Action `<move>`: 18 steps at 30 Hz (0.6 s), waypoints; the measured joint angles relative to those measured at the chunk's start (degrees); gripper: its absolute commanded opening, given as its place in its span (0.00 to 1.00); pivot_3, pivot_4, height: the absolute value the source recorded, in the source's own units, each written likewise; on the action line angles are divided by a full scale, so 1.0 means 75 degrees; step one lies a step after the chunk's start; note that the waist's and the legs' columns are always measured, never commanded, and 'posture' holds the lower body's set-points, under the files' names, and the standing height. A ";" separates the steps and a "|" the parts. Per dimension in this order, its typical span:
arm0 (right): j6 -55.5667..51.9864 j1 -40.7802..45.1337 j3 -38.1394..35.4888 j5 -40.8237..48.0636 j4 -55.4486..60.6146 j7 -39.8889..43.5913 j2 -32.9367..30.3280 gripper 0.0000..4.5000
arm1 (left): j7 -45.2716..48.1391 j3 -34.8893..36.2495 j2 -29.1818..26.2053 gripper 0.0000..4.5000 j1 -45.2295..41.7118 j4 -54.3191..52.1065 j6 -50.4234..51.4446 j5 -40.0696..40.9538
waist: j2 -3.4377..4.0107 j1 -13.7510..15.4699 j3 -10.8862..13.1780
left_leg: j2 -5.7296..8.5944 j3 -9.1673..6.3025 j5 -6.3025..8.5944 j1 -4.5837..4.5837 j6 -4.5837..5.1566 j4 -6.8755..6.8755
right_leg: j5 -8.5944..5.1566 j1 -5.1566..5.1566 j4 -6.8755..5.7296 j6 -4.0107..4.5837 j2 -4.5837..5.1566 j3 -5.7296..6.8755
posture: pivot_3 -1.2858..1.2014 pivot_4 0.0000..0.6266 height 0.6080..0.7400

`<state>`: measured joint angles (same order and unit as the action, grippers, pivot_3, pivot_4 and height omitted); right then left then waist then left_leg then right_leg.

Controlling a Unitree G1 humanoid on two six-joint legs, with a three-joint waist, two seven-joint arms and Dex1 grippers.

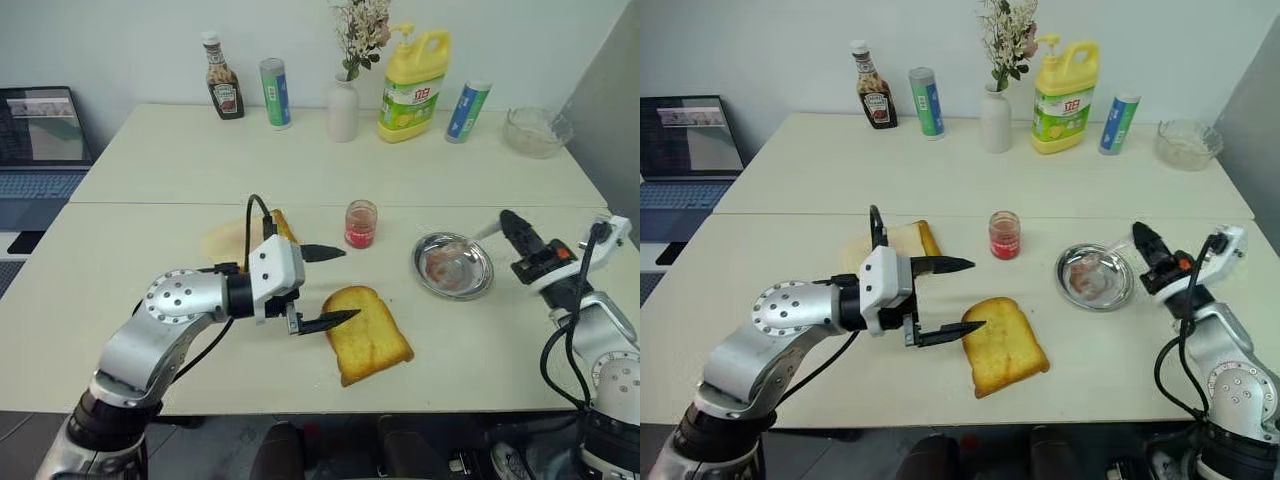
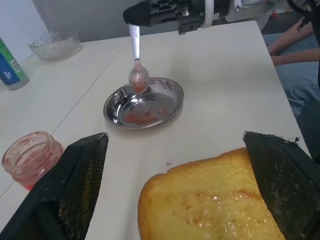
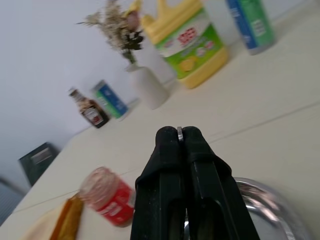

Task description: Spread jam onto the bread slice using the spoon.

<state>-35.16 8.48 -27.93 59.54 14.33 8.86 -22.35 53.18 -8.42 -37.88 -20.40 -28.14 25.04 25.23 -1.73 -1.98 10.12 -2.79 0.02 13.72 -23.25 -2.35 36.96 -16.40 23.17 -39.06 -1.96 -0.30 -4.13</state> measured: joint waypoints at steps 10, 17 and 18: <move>0.0407 0.0787 0.0013 -0.0911 -0.2092 0.0394 0.0028 0.01 | 0.0016 -0.0409 0.0259 1.00 -0.0322 0.0286 -0.0049 -0.0348 | 0.0008 -0.0011 -0.0001 | 0.0000 0.0002 -0.0001 0.0002 0.0000 0.0000 | 0.0001 0.0000 -0.0002 0.0001 -0.0001 -0.0003 | 0.52 0.24 1.00; 0.0164 0.0744 0.0121 -0.1186 -0.2501 0.0493 0.0033 0.39 | -0.0030 -0.0458 0.0314 1.00 -0.0320 0.0276 -0.0037 -0.0473 | 0.0010 0.0007 -0.0001 | 0.0000 0.0004 -0.0001 0.0002 0.0000 0.0000 | 0.0001 -0.0001 -0.0001 0.0001 0.0000 -0.0004 | 0.52 0.24 1.00; 0.0136 0.0727 0.0136 -0.1202 -0.2505 0.0521 0.0033 0.47 | -0.0036 -0.0475 0.0333 1.00 -0.0321 0.0275 -0.0021 -0.0483 | 0.0010 0.0005 -0.0001 | 0.0000 0.0004 0.0000 0.0002 0.0000 0.0000 | 0.0001 -0.0001 -0.0002 0.0001 0.0000 -0.0005 | 0.52 0.24 1.00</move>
<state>-34.13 13.94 -26.91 50.52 -4.46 12.77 -22.10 52.92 -11.99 -35.38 -22.81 -26.08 24.88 21.61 -1.65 -1.94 10.11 -2.79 0.05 13.72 -23.24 -2.35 36.97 -16.39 23.17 -39.07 -1.96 -0.30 -4.17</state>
